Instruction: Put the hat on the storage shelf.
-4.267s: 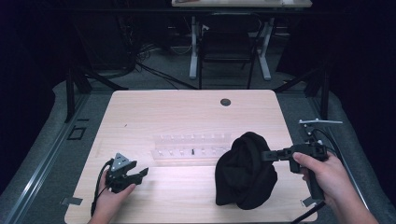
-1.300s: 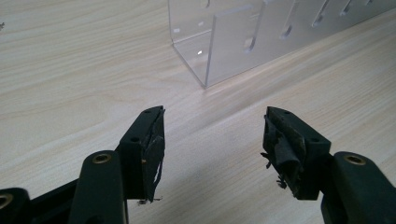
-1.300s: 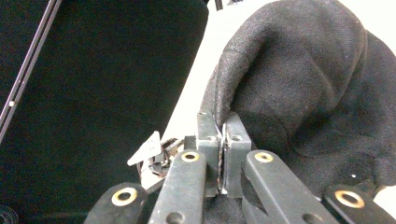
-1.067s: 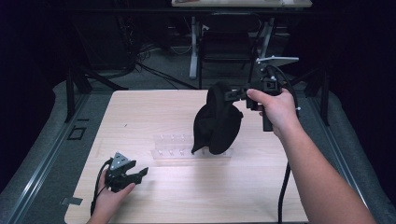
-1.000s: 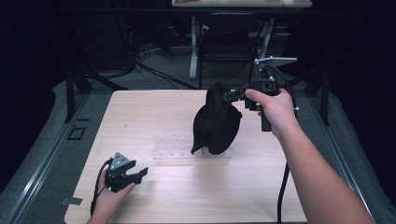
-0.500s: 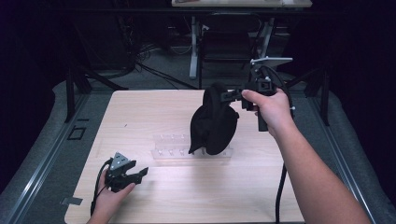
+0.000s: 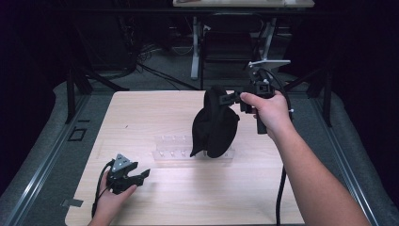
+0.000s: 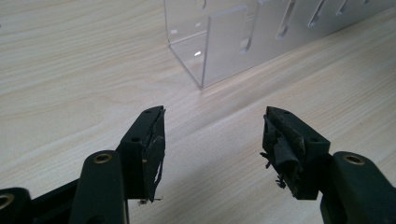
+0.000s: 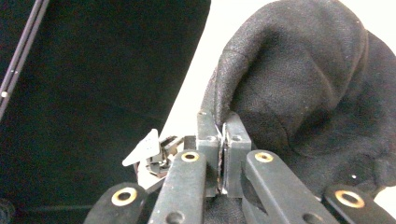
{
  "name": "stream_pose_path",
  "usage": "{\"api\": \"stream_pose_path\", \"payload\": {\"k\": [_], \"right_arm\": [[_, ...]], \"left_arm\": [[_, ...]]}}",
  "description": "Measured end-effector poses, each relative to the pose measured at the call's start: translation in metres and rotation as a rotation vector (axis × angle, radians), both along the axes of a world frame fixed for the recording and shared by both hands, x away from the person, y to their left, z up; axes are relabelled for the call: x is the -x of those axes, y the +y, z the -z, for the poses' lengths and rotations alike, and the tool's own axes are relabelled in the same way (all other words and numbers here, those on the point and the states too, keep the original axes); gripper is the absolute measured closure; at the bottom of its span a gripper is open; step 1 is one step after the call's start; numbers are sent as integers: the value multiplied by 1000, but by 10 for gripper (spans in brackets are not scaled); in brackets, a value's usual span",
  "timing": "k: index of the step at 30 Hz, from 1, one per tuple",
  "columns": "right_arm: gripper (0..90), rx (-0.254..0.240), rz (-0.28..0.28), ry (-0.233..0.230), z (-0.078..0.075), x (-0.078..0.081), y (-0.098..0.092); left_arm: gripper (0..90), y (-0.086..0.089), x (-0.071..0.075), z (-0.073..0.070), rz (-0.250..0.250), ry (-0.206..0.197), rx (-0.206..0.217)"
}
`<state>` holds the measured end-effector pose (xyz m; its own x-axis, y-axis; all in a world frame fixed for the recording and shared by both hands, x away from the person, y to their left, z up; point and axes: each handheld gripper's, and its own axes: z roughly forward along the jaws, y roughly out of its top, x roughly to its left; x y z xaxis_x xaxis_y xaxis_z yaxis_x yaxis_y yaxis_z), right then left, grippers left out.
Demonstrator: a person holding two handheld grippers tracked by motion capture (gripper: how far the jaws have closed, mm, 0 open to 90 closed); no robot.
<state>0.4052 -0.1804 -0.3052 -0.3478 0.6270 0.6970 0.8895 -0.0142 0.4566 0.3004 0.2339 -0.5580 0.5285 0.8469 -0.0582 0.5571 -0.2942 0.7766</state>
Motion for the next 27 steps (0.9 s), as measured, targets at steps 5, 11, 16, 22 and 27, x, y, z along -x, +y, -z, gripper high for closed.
{"api": "stream_pose_path", "payload": {"k": [5, 11, 16, 22, 27], "right_arm": [[881, -10, -10, -3, 1, 0, 4], [880, -32, -22, -4, 3, -1, 8], [879, -54, -24, -4, 7, -2, 8], [879, -75, -34, -6, 8, -3, 13], [877, -83, -36, -4, 9, -4, 16]], "left_arm": [[421, -1, 1, -2, 10, -10, 9], [462, -8, 2, -9, 27, -35, 31], [482, -17, 3, -16, 50, -42, 31], [498, -27, 0, -27, 84, -61, 34], [500, -40, -5, -35, 117, -72, 27]]}}
